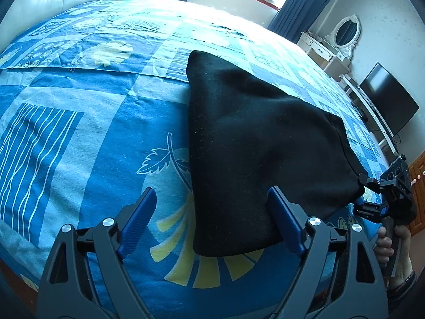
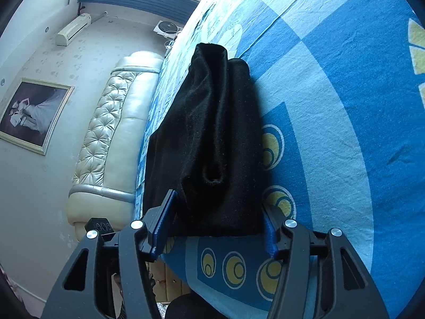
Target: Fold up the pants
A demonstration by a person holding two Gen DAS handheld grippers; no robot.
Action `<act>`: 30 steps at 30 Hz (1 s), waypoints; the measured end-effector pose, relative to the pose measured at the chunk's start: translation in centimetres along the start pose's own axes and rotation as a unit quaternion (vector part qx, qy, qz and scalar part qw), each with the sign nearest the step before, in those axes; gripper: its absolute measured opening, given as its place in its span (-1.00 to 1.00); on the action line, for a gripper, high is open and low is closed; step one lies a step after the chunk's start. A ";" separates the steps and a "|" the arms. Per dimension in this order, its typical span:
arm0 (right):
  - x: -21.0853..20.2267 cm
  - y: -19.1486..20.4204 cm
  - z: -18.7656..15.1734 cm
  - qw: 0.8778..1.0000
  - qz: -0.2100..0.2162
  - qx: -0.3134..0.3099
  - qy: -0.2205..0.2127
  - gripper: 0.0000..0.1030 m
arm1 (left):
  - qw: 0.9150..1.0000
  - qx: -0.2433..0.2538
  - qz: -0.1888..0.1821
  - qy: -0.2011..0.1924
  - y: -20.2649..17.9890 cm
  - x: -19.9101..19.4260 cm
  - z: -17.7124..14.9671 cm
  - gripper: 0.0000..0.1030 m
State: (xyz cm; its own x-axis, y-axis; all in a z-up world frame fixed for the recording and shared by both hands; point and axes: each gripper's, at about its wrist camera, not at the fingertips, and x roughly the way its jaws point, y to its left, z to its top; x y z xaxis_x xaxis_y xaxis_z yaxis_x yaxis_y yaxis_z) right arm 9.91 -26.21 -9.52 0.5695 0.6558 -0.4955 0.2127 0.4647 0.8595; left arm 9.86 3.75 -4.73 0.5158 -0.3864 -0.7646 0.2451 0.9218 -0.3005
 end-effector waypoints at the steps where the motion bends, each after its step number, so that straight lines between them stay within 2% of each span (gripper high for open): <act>1: -0.3 0.0 -0.3 1.000 -0.002 0.000 -0.002 0.29 | 1.000 -0.001 0.004 -0.001 -0.2 -0.3 -0.2 0.68; 5: -1.3 0.5 -1.8 0.999 -0.036 -0.020 -0.003 0.42 | 1.000 -0.010 0.022 -0.002 -0.8 -1.3 -1.1 0.78; 7: -1.4 1.6 -2.7 0.996 -0.074 -0.049 -0.001 0.48 | 0.999 -0.014 0.039 -0.003 -1.2 -1.9 -1.6 0.80; 10: -1.9 3.1 -4.2 0.987 -0.132 -0.087 -0.021 0.49 | 0.998 -0.009 0.066 -0.008 -2.0 -3.0 -2.5 0.81; 12: -1.9 4.4 -5.3 0.976 -0.182 -0.117 -0.028 0.50 | 0.996 -0.004 0.083 -0.014 -2.7 -3.9 -3.2 0.81; 14: -1.9 5.8 -6.5 0.959 -0.232 -0.158 -0.034 0.50 | 0.995 0.007 0.099 -0.020 -3.6 -4.8 -3.7 0.81; 16: -2.0 7.0 -7.6 0.945 -0.260 -0.194 -0.041 0.50 | 0.993 0.021 0.114 -0.031 -4.7 -5.8 -4.2 0.81; 19: -2.7 8.5 -8.9 0.930 -0.280 -0.234 -0.052 0.50 | 0.991 0.031 0.120 -0.044 -6.2 -7.2 -4.8 0.83; 24: -4.4 9.9 -10.0 0.923 -0.285 -0.249 -0.069 0.56 | 0.989 0.053 0.124 -0.065 -8.8 -8.9 -5.6 0.85; 27: -4.9 10.6 -10.7 0.909 -0.303 -0.272 -0.089 0.57 | 0.987 0.062 0.123 -0.081 -9.7 -9.8 -5.9 0.86; 30: -5.0 10.3 -11.0 0.911 -0.303 -0.263 -0.095 0.58 | 0.988 0.048 0.120 -0.080 -9.7 -10.1 -6.4 0.87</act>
State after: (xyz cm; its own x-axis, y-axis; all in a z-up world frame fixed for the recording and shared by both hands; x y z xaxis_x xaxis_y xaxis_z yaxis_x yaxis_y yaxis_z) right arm 0.54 -18.13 0.44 0.6113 0.0919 -0.7860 0.1531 0.9607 0.2314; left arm -2.96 -1.07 2.24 0.6897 -0.1643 -0.7052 0.1729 0.9831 -0.0599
